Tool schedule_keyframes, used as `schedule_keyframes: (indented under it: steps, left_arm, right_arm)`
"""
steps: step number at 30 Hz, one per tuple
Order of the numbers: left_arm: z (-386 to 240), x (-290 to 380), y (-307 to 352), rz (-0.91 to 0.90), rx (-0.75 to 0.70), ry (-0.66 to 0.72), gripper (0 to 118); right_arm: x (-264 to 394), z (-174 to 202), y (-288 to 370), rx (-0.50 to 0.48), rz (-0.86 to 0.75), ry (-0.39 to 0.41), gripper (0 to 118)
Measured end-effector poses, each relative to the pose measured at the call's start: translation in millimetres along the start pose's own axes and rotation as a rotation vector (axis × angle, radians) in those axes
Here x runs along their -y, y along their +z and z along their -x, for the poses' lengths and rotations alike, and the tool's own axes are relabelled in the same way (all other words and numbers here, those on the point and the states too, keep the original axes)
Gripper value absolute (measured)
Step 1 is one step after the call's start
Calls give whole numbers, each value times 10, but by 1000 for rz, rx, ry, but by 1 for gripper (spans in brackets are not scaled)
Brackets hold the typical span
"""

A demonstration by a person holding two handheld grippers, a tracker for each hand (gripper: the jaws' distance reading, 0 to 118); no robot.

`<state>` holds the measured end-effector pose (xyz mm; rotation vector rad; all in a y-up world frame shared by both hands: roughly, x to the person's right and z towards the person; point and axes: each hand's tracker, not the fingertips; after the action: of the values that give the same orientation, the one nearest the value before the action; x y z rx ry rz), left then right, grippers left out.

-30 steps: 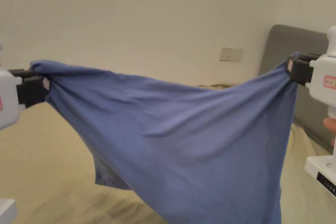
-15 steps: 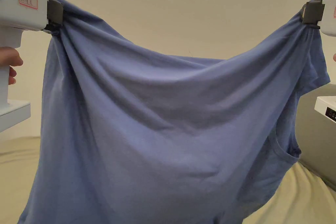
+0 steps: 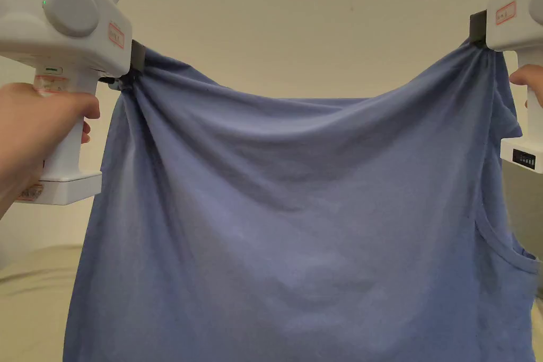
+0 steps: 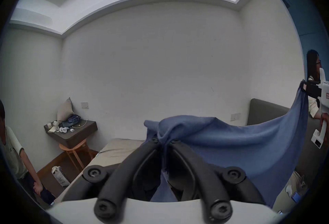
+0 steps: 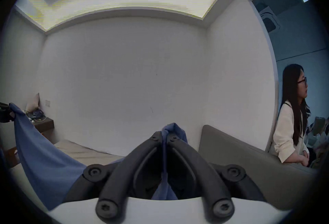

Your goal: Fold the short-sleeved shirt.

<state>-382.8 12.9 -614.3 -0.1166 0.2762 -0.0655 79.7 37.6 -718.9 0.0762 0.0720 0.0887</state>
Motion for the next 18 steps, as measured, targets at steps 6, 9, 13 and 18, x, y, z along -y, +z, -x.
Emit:
schedule_keyframes:
  steps: [6,9,13,18]
  left_arm:
    - [-59,358,-608,-14,-25,-2,3]
    - [-69,751,-958,24,-15,37,3]
    - [-162,1590,-1297,115,-6,60,3]
    - [-313,2740,-1658,244,-9,120,3]
  right_arm:
    - [239,179,-558,14,3,81,5]
    - [617,223,-785,9,49,105,5]
    - [1416,260,-1020,-5,142,121,5]
    - [2662,304,-1098,-50,302,62,5]
